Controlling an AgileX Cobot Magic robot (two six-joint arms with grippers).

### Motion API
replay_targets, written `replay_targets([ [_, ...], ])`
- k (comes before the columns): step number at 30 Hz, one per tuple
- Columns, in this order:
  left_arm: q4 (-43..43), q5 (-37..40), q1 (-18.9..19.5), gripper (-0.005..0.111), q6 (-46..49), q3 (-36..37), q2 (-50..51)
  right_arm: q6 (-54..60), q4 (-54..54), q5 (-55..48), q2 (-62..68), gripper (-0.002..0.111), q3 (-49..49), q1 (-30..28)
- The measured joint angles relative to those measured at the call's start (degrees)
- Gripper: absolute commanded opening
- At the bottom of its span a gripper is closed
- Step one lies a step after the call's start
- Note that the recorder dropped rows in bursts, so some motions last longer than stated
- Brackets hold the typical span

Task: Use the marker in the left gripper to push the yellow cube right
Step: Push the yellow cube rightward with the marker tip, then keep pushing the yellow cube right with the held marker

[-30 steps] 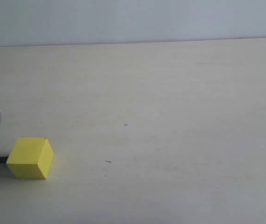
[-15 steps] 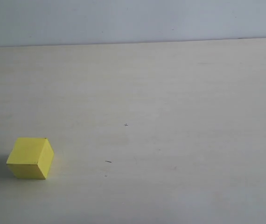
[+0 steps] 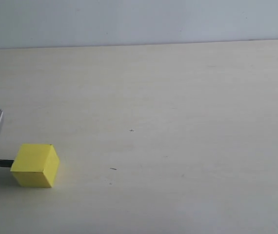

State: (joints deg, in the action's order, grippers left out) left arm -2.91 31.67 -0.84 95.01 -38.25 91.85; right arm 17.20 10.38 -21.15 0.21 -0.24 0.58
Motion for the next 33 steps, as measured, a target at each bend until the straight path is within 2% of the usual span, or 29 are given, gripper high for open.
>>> replay_targets([
  [3,0.0,0.2,-4.2,0.0,-3.9,0.0,0.0,0.0,0.0,0.0,0.0,0.0,0.0,0.0],
  [4,3.4,0.4,-4.6,0.0,-9.4,0.0,0.0,0.0,0.0,0.0,0.0,0.0,0.0,0.0],
  [6,12.6,3.1,-3.2,0.0,-17.6,0.0,0.0,0.0,0.0,0.0,0.0,0.0,0.0,0.0],
  [8,18.5,7.0,-1.7,0.0,-21.2,0.0,-1.3,0.0,0.0,0.0,0.0,0.0,0.0,0.0],
  [14,18.2,8.2,-1.1,0.0,-22.2,0.0,-5.4,0.0,0.0,0.0,0.0,0.0,0.0,0.0],
  [17,10.8,8.3,-1.3,0.0,-16.1,0.0,-5.4,0.0,0.0,0.0,0.0,0.0,0.0,0.0],
  [20,8.7,8.2,-5.6,0.0,-14.9,0.0,-4.1,0.0,0.0,0.0,0.0,0.0,0.0,0.0],
  [24,8.2,5.5,-14.6,0.0,-16.3,0.0,-2.4,0.0,0.0,0.0,0.0,0.0,0.0,0.0],
  [26,7.8,2.9,-17.9,0.0,-18.7,0.0,-1.9,0.0,0.0,0.0,0.0,0.0,0.0,0.0],
  [29,10.0,0.8,-19.1,0.0,-23.4,0.0,-1.9,0.0,0.0,0.0,0.0,0.0,0.0,0.0],
  [33,14.3,3.6,-17.7,0.0,-27.6,0.0,-1.9,0.0,0.0,0.0,0.0,0.0,0.0,0.0],
])
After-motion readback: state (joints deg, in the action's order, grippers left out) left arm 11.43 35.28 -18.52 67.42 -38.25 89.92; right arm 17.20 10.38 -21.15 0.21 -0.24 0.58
